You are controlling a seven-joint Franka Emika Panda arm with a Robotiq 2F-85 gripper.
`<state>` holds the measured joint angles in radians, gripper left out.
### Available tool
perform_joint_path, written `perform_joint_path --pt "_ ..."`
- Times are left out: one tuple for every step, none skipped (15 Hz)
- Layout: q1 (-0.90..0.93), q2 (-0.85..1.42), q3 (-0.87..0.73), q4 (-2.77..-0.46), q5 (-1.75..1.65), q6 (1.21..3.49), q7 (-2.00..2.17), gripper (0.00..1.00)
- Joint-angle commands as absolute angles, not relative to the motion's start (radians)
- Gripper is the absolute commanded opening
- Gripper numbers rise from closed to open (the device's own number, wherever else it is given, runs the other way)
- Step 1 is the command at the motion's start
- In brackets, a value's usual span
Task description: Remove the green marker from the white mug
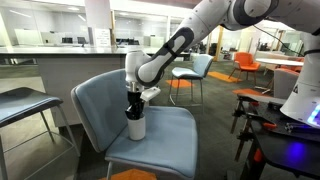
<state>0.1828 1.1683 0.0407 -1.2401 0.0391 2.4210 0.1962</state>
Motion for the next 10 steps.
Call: perform_joint_path --pt "0.183 1.162 0.051 -1.227 0.019 2.331 0.137 0.25" --pt "0.182 1.159 0.057 -1.223 0.016 2.299 0.121 0.19" --pt "0.180 1.160 0.064 -1.220 0.016 2.274 0.104 0.14" --pt "0.183 1.160 0.065 -1.216 0.013 2.251 0.094 0.06" --pt "0.188 1.161 0.064 -1.210 0.009 2.236 0.093 0.02" --pt "0.189 1.161 0.065 -1.206 0.007 2.229 0.085 0.05" --pt "0.194 1.159 0.060 -1.203 0.003 2.220 0.089 0.05" --pt "0.199 1.156 0.056 -1.203 -0.001 2.211 0.088 0.05" --pt "0.204 1.153 0.052 -1.202 -0.007 2.203 0.093 0.05" --pt "0.206 1.149 0.049 -1.202 -0.014 2.197 0.095 0.05"
